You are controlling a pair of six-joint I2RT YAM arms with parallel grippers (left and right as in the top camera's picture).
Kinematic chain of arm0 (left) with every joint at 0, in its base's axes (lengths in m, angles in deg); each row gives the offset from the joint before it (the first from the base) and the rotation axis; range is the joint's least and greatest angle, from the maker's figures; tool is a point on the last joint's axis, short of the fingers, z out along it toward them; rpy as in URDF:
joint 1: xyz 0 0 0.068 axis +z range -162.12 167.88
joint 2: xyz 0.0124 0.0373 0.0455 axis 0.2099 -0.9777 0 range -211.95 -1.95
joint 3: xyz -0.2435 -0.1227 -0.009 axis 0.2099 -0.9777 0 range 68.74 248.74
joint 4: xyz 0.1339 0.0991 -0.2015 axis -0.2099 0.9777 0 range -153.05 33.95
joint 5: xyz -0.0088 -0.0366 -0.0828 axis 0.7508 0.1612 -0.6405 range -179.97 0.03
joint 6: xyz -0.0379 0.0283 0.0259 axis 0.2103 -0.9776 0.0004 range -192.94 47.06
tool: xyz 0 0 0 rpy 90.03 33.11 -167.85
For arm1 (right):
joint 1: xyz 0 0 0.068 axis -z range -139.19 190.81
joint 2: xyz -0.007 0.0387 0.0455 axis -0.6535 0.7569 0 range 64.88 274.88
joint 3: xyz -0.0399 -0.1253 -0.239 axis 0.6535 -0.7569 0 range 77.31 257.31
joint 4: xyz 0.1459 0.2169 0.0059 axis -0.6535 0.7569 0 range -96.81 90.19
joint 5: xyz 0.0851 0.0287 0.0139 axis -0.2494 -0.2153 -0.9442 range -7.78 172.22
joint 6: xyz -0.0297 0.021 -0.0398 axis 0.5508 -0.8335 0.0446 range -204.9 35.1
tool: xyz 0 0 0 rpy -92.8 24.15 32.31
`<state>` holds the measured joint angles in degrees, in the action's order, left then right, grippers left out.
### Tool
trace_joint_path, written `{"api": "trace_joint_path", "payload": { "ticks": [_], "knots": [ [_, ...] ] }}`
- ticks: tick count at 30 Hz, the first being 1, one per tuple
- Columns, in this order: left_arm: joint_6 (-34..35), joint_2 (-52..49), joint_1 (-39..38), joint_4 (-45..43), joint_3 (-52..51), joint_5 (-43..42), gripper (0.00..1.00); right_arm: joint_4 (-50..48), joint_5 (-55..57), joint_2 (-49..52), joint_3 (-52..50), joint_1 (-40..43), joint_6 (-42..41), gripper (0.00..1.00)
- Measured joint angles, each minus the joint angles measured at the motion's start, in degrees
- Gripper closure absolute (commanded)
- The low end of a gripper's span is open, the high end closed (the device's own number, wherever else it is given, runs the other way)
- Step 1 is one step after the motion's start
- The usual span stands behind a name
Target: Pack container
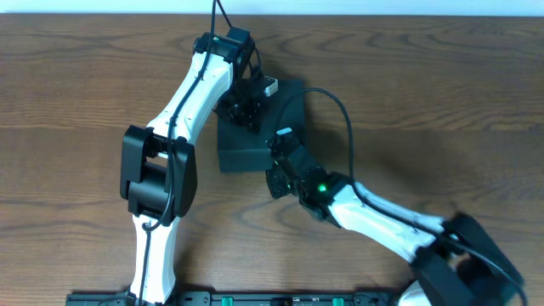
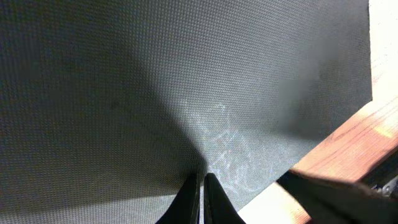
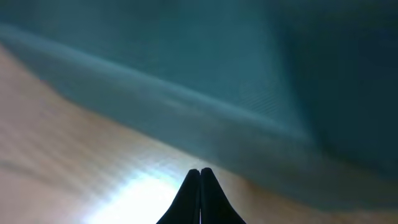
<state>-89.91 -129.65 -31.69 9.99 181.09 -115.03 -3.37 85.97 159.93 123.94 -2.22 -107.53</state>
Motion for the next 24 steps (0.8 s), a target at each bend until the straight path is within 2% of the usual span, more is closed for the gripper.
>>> {"api": "trace_joint_path", "payload": {
  "ticks": [3, 13, 19, 23, 24],
  "knots": [
    [0.00, 0.00, 0.00, 0.31, 0.00, 0.00, 0.94, -2.82, 0.17, 2.43, -0.15, 1.27, 0.00, 0.98],
    [0.46, 0.11, 0.00, 2.19, -0.04, 0.07, 0.94, -4.17, -0.63, 1.29, -0.26, 3.76, -0.24, 0.98],
    [0.74, 3.87, 0.00, 7.04, -1.18, 0.50, 0.94, 9.20, -5.57, -9.86, -0.17, 3.96, -0.52, 0.99],
    [1.62, 12.59, 0.02, 8.07, -1.36, 0.39, 0.94, 20.35, -6.78, -23.50, -0.17, 3.96, -1.40, 0.99],
    [1.99, 17.92, 0.02, 8.63, -1.36, 0.35, 0.94, 22.62, -6.97, -26.71, -0.17, 3.96, -1.88, 0.98]
  ]
}}
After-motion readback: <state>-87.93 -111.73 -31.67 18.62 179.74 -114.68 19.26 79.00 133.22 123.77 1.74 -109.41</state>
